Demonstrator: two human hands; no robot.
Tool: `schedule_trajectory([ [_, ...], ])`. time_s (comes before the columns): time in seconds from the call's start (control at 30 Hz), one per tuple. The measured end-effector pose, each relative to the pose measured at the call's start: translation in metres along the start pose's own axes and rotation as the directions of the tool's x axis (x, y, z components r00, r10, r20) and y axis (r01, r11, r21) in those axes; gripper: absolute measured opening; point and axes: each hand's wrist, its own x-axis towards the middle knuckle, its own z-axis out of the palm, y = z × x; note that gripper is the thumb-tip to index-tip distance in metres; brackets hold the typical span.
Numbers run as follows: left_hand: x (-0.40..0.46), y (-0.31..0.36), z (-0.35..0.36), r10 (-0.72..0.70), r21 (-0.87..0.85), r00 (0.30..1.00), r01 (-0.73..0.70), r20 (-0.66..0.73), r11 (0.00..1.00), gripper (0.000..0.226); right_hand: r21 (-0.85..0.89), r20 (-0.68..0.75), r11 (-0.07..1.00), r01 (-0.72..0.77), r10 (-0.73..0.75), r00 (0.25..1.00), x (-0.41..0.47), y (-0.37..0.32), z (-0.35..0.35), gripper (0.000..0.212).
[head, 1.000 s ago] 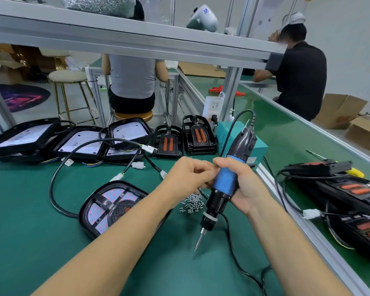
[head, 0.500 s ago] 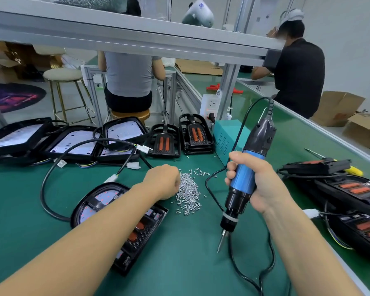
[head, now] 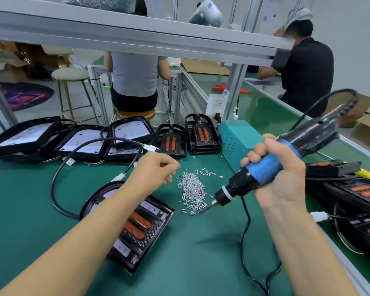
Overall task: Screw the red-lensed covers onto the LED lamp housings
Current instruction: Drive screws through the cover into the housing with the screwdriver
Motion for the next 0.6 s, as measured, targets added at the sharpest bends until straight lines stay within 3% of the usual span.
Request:
schedule_trajectory([
  [0.13,-0.037,-0.007,-0.030,-0.089,-0.402,0.996,0.090,0.021,0.911,0.016,0.088,0.010,0.994,0.062,-0.063,0.998,-0.009,0.004,0.018,0.016],
  [0.3,-0.081,-0.024,-0.042,-0.297,-0.723,0.948,0.285,0.114,0.630,0.008,0.146,0.056,0.987,0.060,-0.069,0.996,-0.023,0.022,0.043,0.016],
  [0.5,-0.103,-0.030,-0.044,-0.445,-0.886,0.874,0.351,0.195,0.302,0.024,0.171,0.123,0.985,0.033,-0.055,0.991,-0.039,0.050,0.076,0.014],
  [0.6,-0.109,-0.032,-0.047,-0.468,-0.903,0.857,0.356,0.214,0.240,0.022,0.172,0.142,0.984,0.055,-0.080,0.987,-0.044,0.055,0.088,0.013],
])
